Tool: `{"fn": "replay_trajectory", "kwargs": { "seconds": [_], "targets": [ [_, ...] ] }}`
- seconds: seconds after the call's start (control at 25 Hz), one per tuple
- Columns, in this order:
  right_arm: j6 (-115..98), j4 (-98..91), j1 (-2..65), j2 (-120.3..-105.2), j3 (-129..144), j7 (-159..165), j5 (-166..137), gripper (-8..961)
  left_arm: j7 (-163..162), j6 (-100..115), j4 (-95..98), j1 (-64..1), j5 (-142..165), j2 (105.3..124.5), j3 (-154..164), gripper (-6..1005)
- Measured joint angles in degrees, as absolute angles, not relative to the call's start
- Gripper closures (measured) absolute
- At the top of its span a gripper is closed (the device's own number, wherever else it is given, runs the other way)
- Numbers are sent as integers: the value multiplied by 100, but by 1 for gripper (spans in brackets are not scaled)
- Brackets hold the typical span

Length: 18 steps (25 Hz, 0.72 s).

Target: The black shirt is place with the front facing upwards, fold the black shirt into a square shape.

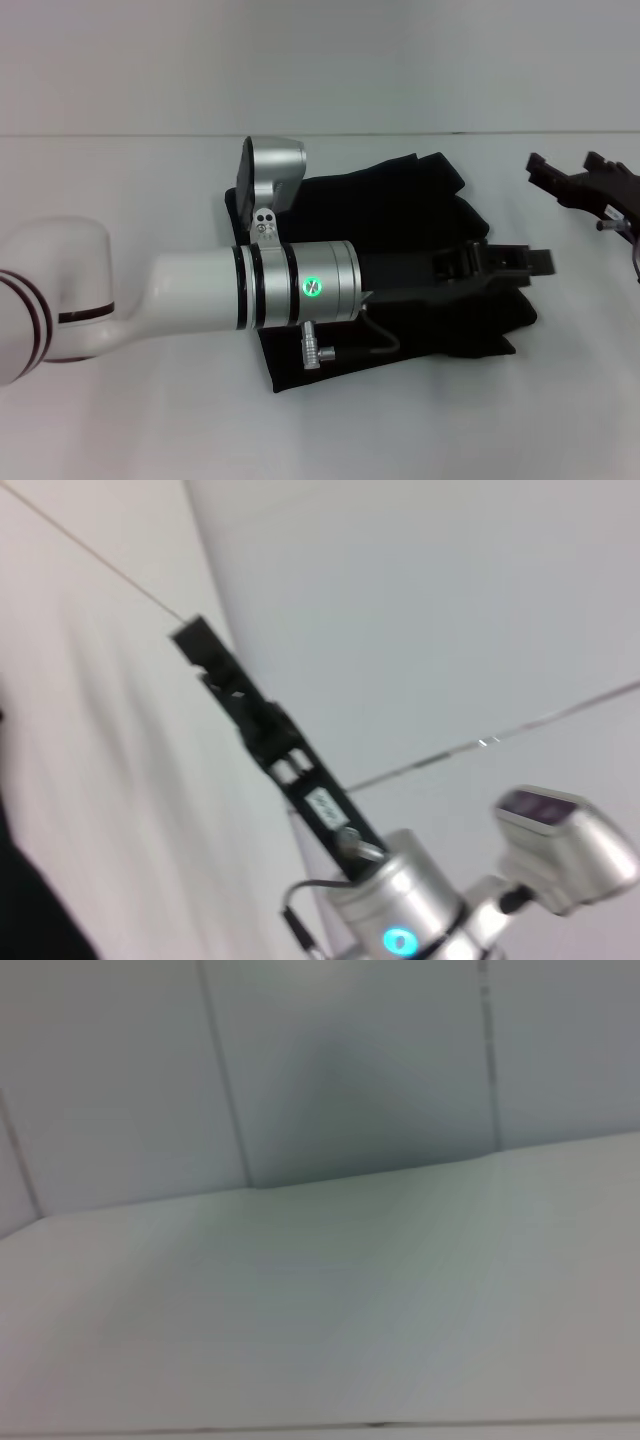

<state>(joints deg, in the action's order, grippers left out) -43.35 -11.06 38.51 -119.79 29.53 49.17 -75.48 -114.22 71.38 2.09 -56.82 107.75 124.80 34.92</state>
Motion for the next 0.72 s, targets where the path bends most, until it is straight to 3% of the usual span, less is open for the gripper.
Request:
{"fn": "replay_trajectory", "kwargs": {
  "seconds": [0.24, 0.44, 0.52, 0.72],
  "targets": [
    [-4494, -1095, 3731, -11973, 3037, 5377, -7529, 9, -11451, 7801, 448, -5527, 10795, 12420, 3506, 595],
    [-5325, -1262, 3577, -11891, 3434, 6183, -8149, 9, -11805, 8202, 1448, -4828, 10812, 12348, 3559, 398],
    [-5700, -1403, 3514, -11862, 3592, 6537, -8519, 9, -12200, 8221, 1765, -4511, 10821, 12176, 3646, 345],
    [-6590, -1866, 3231, -11744, 3758, 7423, -9551, 8, -13522, 7557, 1790, -3965, 10824, 11482, 3959, 214]
  ]
}}
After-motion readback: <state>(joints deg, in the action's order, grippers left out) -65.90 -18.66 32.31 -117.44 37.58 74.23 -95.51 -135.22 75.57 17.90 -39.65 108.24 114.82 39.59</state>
